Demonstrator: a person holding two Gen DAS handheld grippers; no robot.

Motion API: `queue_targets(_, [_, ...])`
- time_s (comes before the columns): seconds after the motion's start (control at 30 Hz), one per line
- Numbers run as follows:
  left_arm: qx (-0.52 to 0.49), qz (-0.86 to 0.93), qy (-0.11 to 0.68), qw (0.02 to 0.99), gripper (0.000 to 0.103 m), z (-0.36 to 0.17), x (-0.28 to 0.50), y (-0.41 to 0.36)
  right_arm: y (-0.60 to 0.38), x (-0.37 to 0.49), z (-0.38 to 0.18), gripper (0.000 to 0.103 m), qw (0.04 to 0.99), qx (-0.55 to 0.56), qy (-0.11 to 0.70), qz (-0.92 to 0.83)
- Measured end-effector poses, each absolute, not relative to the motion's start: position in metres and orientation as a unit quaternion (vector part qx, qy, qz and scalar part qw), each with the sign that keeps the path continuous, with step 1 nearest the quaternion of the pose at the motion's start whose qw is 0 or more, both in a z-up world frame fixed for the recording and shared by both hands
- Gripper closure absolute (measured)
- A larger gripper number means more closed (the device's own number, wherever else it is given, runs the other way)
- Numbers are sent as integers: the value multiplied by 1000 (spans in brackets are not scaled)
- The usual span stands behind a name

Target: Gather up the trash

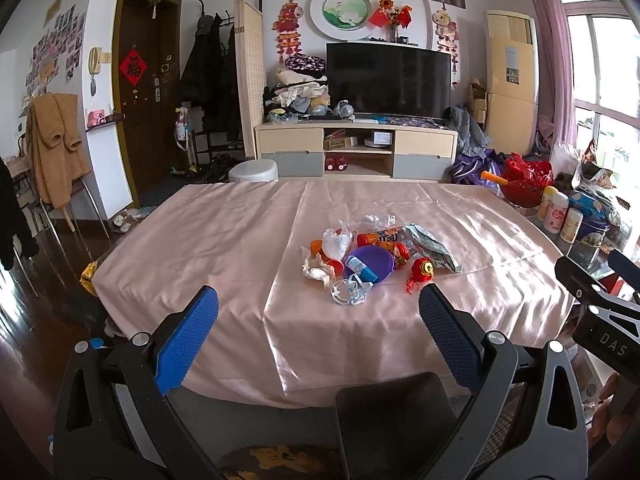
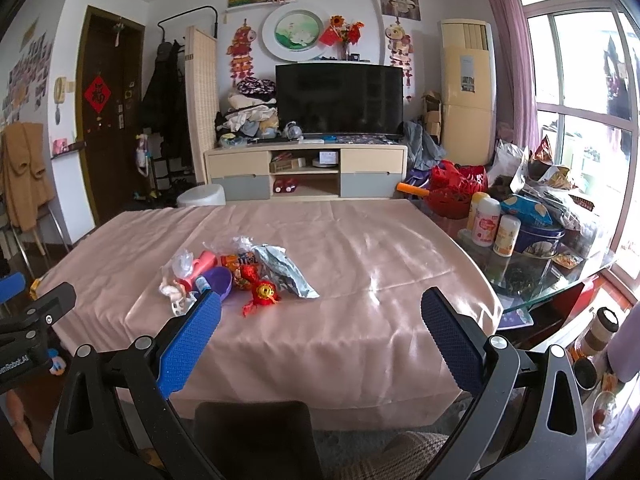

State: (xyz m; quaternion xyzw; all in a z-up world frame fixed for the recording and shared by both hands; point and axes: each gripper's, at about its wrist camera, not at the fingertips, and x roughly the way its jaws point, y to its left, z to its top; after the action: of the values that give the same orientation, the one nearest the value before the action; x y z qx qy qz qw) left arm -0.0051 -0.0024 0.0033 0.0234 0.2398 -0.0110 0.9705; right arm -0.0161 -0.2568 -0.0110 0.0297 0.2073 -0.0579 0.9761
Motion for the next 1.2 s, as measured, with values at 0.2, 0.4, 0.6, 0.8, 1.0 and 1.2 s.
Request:
queue_targets(0.2, [23,-10,239,971,8,3,-6,-3,-257,-17,-12,3,976,29,208,-58])
queue_targets(0.4, [23,-11,240,971,8,3,-6,-2,-257,-17,-12,3,976,30,208,-58])
queue_targets(0.6, [22,-11,240,971,8,3,-6,-1,-258,-19,-15,3,976,32,207,-59])
queue_targets(0.8, [22,-11,240,970,8,2,-6,-1,-257,-19,-15,3,976,32,209,-58])
queue_targets(1.0, [20,-7,251,968,8,-2,1,3,-262,-14,-21,3,974,39,216,-50])
queue_targets(1.2, [27,-19,269,962,8,-18,18,3,-265,4,-34,3,971,50,231,-35])
